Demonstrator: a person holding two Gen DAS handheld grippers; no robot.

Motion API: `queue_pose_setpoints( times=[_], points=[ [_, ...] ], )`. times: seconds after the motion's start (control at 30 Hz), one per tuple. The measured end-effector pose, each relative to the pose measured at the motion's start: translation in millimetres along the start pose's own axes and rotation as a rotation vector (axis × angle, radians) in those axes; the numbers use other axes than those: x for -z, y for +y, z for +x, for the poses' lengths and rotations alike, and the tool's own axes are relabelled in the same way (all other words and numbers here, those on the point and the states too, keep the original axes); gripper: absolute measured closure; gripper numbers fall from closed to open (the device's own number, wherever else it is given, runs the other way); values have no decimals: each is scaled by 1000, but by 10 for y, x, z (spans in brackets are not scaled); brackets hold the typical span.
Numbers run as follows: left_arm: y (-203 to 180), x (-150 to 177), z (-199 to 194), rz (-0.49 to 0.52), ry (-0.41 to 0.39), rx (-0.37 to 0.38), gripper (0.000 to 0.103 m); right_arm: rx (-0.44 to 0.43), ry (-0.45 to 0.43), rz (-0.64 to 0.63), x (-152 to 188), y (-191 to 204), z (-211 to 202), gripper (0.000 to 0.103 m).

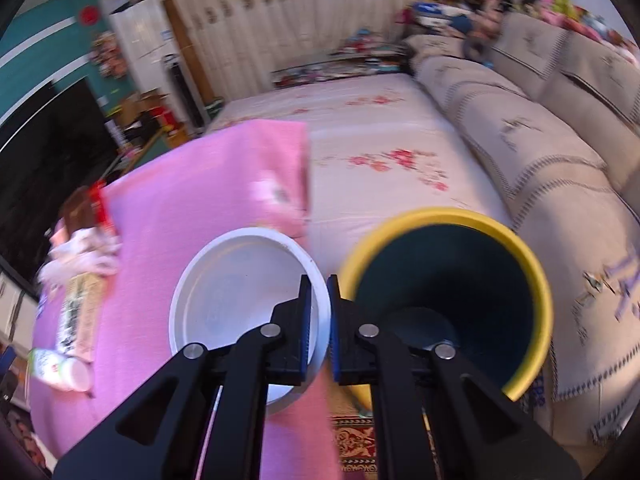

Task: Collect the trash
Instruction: 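Carry the white bowl into the yellow bin and release it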

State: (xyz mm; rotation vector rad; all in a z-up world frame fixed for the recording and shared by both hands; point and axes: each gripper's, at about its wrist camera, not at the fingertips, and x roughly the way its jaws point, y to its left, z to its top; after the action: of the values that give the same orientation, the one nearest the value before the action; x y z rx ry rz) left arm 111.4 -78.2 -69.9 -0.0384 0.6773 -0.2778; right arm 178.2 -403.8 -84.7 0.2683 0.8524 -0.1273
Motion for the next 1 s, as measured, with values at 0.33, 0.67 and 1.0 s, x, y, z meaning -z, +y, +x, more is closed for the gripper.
queue_pose_setpoints(
  times=[0.33, 0.67, 1.0],
  points=[
    [-96, 41, 241, 5, 49, 35, 5, 207, 129, 154, 195, -959, 741, 95],
    [-75, 86, 393, 9, 80, 21, 5, 283, 201, 171, 394, -1159, 1095, 90],
    [133, 153, 264, -19, 86, -22, 5, 273, 162, 157, 363, -1077, 933, 76]
  ],
)
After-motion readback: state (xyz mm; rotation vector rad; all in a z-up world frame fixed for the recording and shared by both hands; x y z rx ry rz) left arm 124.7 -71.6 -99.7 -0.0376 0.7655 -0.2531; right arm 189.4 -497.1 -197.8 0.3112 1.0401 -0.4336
